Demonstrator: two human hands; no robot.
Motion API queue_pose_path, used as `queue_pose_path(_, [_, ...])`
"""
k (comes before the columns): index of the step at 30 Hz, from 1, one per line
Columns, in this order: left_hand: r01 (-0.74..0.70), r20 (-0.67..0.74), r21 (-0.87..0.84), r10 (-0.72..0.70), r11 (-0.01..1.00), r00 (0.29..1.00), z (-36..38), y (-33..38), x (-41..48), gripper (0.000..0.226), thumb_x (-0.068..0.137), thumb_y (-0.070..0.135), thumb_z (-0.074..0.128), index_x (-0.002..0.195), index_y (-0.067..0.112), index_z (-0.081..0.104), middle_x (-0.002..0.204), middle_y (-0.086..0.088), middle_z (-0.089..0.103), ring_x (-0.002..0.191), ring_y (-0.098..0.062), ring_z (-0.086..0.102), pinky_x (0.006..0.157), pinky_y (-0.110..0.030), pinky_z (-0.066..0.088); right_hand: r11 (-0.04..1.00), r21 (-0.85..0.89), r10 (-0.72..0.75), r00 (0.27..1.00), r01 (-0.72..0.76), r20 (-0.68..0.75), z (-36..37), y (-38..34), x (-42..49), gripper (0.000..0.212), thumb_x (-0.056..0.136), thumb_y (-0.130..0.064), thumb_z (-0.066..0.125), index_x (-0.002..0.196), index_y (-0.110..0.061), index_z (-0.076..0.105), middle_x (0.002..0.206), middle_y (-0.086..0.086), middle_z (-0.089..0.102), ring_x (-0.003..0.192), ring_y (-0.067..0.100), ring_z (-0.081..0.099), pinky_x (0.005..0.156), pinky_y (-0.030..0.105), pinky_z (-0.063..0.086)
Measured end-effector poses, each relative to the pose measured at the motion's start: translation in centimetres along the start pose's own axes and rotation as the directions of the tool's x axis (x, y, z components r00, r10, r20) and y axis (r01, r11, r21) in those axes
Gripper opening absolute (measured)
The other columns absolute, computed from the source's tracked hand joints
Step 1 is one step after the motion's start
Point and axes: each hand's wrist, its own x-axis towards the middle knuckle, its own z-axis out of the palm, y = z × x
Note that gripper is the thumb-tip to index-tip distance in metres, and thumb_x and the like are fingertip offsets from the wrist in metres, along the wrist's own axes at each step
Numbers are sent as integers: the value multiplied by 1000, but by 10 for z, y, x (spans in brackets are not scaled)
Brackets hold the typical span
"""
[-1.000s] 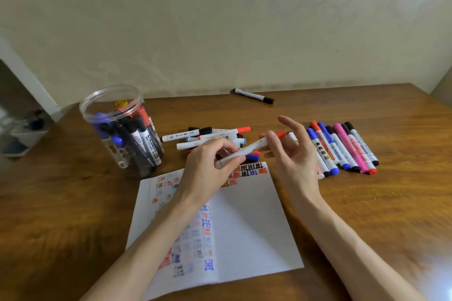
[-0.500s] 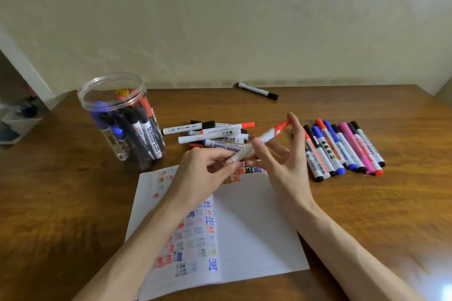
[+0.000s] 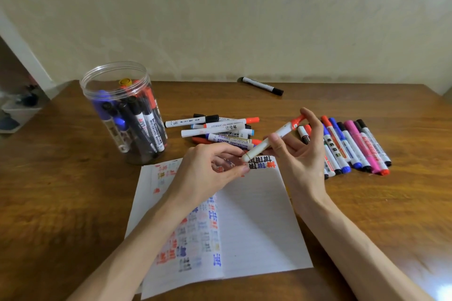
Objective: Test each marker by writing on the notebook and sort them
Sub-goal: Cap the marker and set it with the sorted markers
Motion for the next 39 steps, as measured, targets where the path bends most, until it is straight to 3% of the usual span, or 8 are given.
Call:
queue_pose_path(5, [-26, 0, 27, 26, 999, 1000, 2, -2, 0, 34, 79, 40, 87, 111, 31, 79, 93, 21, 77, 86, -2, 72, 68, -19, 51, 1000, 6, -24, 999, 24, 24, 2, -2, -3, 69, 96, -1, 72, 151, -19, 35, 92, 21, 77, 94, 29, 79, 89, 41, 64])
queue_pose_path(9, [-51, -13, 27, 52, 998, 999, 7, -3, -1, 18, 87, 35, 82, 102, 27, 81, 84, 16, 77, 82, -8, 74, 72, -33, 60, 998, 31, -49, 998, 48, 32, 4, -1, -5, 69, 95, 0, 72, 151, -17, 36, 103, 27, 72, 94, 27, 79, 84, 36, 64])
queue_pose_path(16, [-103, -55, 59, 106, 993, 993, 11, -1, -2, 15, 88, 35, 81, 99, 24, 81, 83, 16, 77, 80, -6, 73, 72, -29, 60, 999, 25, -22, 1000, 22, -11, 5, -3, -8, 52, 95, 0, 73, 139, -13, 50, 89, 10, 80, 87, 26, 79, 83, 37, 64])
queue_pose_path(22, [-101, -91, 31, 103, 994, 990, 9, 1, -3, 12, 90, 31, 79, 99, 23, 80, 80, 15, 76, 79, -5, 73, 70, -27, 60, 993, -12, 114, 993, -114, 40, 3, -2, -4, 76, 93, -23, 77, 156, -28, 37, 98, 8, 81, 88, 21, 77, 93, 36, 60])
queue_pose_path(24, [-97, -107, 50, 102, 994, 989, 7, 0, -3, 13, 89, 31, 80, 100, 24, 80, 82, 16, 76, 80, -2, 73, 70, -26, 60, 990, -6, 139, 984, -139, 113, 5, -3, -3, 44, 94, -27, 74, 136, -23, 60, 95, 6, 80, 86, 20, 75, 89, 38, 60])
queue_pose_path(28, [-106, -102, 105, 117, 989, 988, 3, -4, -2, 19, 86, 34, 80, 103, 25, 79, 87, 18, 76, 85, 0, 72, 74, -26, 60, 980, -174, 138, 959, -96, 246, 8, -2, -6, 14, 99, -24, 72, 95, -12, 78, 79, -5, 76, 70, 6, 65, 69, 21, 52])
queue_pose_path(34, [-37, 85, 368, 6, 929, 996, -20, -7, 1, 74, 60, 77, 74, 122, 40, 62, 101, 22, 65, 90, 3, 61, 74, -22, 53, 973, -148, 190, 977, -175, 93, 0, 3, -3, 22, 100, -21, 71, 98, 0, 69, 72, 11, 69, 62, 23, 60, 57, 32, 48])
queue_pose_path(39, [35, 195, 404, -124, 914, 973, -36, -8, 1, 70, 59, 66, 87, 117, 43, 56, 100, 21, 59, 86, 1, 58, 72, -25, 52, 949, -246, 224, 971, -199, 81, -6, 7, -6, 18, 94, -23, 79, 92, -6, 73, 66, 5, 68, 57, 16, 58, 55, 28, 47])
